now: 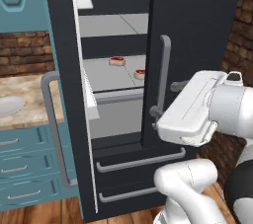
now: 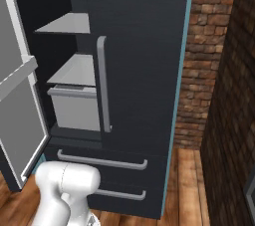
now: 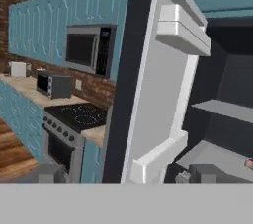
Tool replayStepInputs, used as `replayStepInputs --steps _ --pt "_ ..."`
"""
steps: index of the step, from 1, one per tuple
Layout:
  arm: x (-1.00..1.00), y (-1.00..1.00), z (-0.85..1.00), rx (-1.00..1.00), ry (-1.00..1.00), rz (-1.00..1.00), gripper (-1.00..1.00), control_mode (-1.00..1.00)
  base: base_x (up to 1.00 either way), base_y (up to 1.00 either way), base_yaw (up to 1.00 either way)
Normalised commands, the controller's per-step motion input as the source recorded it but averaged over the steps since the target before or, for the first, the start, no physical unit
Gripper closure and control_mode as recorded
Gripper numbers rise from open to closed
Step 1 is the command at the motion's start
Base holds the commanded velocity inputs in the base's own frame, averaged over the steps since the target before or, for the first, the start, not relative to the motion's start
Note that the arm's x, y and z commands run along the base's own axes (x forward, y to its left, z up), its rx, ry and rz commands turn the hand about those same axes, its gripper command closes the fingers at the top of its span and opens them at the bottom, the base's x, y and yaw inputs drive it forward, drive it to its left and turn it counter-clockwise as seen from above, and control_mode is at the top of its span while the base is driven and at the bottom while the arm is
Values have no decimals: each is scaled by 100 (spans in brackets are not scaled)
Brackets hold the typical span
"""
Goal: Place the steak on the counter behind the older steak on the same shelf of the fridge to maintain FIFO order. Close the fridge door when finished.
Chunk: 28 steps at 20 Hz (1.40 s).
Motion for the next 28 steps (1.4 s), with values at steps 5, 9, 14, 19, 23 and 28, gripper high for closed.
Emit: replayStepInputs --steps 5,9,14,19,23,28 --pt "-90 68 -3 -53 -43 0 -100 -100 0 0 0" --pt "-4 89 -28 -46 -16 -8 -100 -100 0 0 0" --pt "39 69 -35 -34 -1 -16 -100 -100 0 0 0" --pt "59 28 -48 -21 1 -17 -100 -100 0 0 0" --pt "72 17 -60 -15 0 -20 -100 -100 0 0 0" --pt "80 33 -61 -15 0 -17 -100 -100 0 0 0"
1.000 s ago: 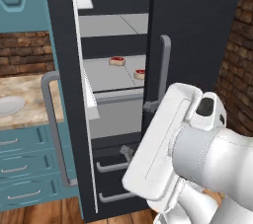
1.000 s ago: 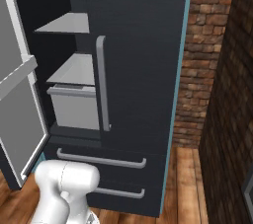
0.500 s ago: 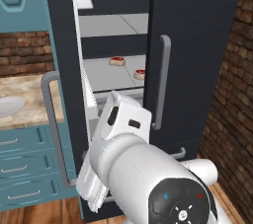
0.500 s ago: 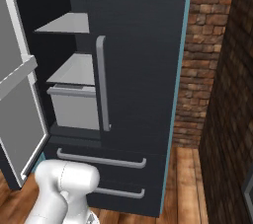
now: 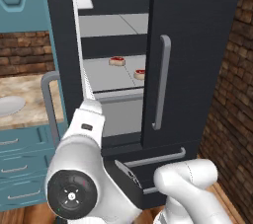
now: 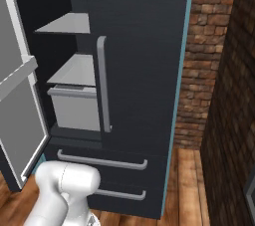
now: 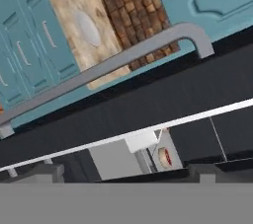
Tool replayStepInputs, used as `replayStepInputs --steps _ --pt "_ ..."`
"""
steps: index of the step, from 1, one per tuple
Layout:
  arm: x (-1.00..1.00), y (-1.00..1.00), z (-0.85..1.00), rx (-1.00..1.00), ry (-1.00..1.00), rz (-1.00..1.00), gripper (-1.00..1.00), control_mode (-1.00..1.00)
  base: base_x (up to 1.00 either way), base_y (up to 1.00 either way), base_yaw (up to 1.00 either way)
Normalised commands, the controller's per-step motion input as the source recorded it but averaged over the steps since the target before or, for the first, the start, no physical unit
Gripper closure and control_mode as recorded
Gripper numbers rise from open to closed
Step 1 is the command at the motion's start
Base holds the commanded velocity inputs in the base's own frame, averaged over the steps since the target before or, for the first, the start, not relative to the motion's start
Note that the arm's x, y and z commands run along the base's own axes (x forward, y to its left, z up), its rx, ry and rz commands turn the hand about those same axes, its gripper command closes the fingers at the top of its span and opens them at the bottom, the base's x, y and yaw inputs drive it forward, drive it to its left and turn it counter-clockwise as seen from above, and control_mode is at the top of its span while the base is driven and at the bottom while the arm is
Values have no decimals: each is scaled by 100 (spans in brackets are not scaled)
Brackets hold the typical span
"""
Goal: Place the steak on the counter behind the older steak on the same shelf of the fridge to maintain FIFO order. Close the fridge door when finished.
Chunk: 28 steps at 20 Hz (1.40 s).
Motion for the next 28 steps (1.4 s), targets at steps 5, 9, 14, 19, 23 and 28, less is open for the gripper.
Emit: replayStepInputs --steps 5,9,14,19,23,28 --pt "14 56 -30 -21 -10 -10 -100 -100 0 0 0" --pt "13 46 -21 -21 -12 -12 -100 -100 0 0 0" --pt "67 28 -32 -14 -1 -11 -100 -100 0 0 0" --pt "78 31 -37 -11 0 -7 -100 -100 0 0 0" --pt "14 -20 -19 -2 0 -9 -100 -100 0 0 0" --pt "15 -65 -19 0 0 -3 -100 -100 0 0 0"
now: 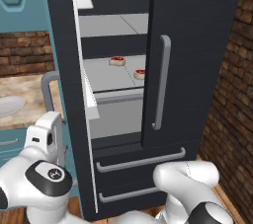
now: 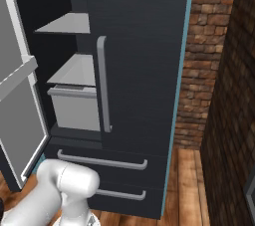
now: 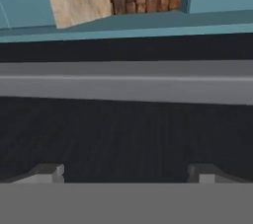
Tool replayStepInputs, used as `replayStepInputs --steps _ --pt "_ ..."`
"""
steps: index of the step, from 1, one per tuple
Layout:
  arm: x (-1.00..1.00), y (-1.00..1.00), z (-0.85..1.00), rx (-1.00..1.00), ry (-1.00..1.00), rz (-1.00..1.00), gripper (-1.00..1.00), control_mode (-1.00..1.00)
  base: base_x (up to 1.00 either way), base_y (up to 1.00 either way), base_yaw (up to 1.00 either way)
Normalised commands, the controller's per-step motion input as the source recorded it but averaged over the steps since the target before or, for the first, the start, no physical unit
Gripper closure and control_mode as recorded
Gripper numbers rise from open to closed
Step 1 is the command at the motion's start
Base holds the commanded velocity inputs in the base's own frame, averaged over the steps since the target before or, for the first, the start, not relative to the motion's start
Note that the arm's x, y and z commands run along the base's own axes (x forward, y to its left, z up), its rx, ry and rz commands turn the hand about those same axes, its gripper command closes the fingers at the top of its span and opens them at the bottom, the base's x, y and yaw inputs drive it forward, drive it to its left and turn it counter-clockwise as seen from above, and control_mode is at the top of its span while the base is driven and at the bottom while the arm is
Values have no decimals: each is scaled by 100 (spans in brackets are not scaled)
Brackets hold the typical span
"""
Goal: Place the steak on the counter behind the older steak on the same shelf of the fridge to maintain FIFO order. Close the fridge door when finished.
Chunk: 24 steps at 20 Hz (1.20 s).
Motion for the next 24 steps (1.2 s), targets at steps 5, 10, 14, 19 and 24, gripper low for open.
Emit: replayStepInputs --steps 5,10,14,19,24 --pt "15 -88 -13 0 0 0 -100 -100 0 0 0" --pt "32 -93 -4 0 0 0 -100 -100 0 0 0" --pt "60 -82 0 0 0 0 -100 -100 0 0 0" --pt "79 -59 0 0 0 1 -100 -100 0 0 0" --pt "77 -49 0 0 0 6 -100 -100 0 0 0"
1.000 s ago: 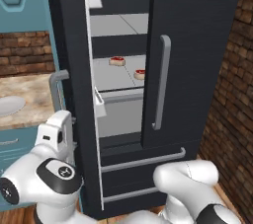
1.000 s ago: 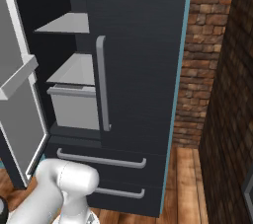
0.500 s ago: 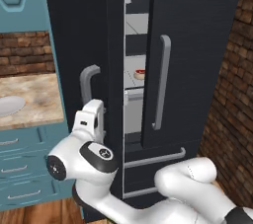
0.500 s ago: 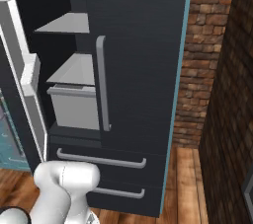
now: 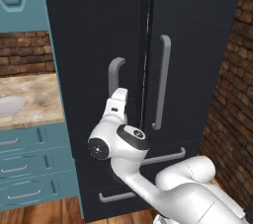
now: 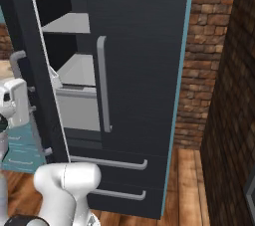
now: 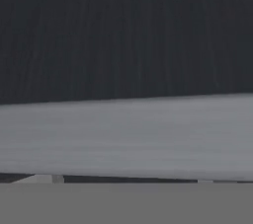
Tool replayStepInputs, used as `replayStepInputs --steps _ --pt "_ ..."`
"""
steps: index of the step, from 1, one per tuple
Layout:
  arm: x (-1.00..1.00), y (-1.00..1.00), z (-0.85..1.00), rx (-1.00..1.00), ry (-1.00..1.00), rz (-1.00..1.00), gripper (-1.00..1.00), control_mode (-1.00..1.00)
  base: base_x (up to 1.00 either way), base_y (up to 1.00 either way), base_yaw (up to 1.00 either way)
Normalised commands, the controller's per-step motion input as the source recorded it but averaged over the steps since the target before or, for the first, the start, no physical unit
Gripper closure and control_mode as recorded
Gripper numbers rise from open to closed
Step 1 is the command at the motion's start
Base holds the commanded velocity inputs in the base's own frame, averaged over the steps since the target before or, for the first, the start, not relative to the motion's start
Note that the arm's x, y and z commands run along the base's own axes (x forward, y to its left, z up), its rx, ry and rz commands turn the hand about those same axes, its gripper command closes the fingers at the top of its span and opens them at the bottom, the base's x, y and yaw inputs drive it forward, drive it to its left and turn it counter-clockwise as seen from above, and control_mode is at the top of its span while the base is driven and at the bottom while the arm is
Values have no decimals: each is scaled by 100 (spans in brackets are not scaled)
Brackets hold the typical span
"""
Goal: Place the steak on the counter behind the older steak on the same shelf of the fridge to maintain FIFO order. Close the fridge door when finished.
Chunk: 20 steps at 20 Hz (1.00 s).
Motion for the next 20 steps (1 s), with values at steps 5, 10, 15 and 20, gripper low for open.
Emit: replayStepInputs --steps 5,10,15,20 --pt "85 -36 0 0 0 8 -100 -100 0 0 0" --pt "87 -25 6 0 0 9 -100 -100 0 0 0" --pt "88 -5 5 0 0 10 -100 -100 0 0 0" --pt "81 -1 11 0 0 11 -100 -100 0 0 0"
